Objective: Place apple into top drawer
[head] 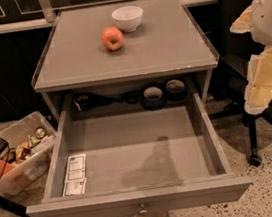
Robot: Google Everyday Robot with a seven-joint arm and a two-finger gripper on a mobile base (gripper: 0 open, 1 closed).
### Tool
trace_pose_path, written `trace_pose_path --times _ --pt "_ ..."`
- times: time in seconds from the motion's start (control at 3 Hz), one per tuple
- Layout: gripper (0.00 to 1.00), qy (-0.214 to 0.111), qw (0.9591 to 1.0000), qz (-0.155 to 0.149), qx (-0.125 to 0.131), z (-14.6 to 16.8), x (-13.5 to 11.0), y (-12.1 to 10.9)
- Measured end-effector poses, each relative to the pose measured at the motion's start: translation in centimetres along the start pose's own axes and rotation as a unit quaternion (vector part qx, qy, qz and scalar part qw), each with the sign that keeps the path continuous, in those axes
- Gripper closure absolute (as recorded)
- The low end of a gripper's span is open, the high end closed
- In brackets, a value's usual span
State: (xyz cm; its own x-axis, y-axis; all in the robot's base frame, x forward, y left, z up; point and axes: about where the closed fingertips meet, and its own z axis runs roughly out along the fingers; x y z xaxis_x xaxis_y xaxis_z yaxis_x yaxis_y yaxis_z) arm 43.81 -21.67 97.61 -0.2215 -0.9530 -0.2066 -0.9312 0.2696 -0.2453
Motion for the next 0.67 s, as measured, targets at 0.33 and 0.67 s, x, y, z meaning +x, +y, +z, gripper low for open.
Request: trace_pose_path --times 0.33,0.67 --pt "0.00 0.000 1.0000 0.000 0.000 0.0 0.0 0.0" --pt "0.00 -0.035 0.9985 0.038 -0.017 1.1 -0.7 -0.9"
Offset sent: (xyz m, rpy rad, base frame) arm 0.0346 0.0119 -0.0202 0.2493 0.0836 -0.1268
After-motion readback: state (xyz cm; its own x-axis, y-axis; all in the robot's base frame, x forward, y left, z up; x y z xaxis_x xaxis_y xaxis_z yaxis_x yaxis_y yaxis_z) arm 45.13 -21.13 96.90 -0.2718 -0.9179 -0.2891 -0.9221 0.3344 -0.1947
